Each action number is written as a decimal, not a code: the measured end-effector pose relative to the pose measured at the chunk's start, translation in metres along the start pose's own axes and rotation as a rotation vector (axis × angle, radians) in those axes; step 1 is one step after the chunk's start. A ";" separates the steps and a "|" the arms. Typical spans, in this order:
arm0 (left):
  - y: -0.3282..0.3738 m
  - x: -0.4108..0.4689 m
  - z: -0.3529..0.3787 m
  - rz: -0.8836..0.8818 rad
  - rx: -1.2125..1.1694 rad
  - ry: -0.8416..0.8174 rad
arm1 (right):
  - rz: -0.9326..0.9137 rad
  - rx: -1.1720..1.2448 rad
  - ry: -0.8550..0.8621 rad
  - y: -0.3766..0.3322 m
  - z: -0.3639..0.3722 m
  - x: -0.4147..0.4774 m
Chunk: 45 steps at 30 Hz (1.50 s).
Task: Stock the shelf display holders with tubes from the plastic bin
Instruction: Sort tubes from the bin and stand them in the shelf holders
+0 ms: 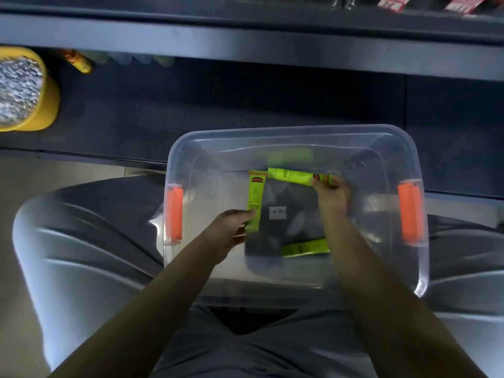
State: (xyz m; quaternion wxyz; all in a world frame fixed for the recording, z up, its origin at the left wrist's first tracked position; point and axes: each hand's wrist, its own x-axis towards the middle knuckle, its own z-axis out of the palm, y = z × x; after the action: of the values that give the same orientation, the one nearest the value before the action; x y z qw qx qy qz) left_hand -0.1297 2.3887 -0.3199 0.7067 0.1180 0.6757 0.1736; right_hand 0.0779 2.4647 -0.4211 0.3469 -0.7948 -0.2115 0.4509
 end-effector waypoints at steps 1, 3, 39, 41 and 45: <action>0.000 -0.001 0.001 0.006 -0.042 0.000 | 0.052 0.063 -0.023 -0.001 -0.001 -0.005; 0.001 -0.003 0.001 0.046 -0.102 0.014 | 0.104 0.146 -0.046 -0.001 -0.005 -0.011; 0.113 -0.155 0.086 0.950 0.032 -0.237 | -0.836 0.422 -0.144 -0.210 -0.179 -0.172; 0.118 -0.160 0.090 0.976 0.049 -0.259 | -0.850 0.443 -0.130 -0.215 -0.181 -0.171; 0.127 -0.171 0.100 1.017 0.101 -0.277 | -0.874 0.439 -0.095 -0.222 -0.187 -0.170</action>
State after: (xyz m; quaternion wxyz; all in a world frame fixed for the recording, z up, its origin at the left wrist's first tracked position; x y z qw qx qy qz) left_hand -0.0458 2.4420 -0.1066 0.6093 0.4867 0.4407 0.4446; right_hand 0.1486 2.4357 -0.0936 0.6529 -0.5182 -0.4409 0.3328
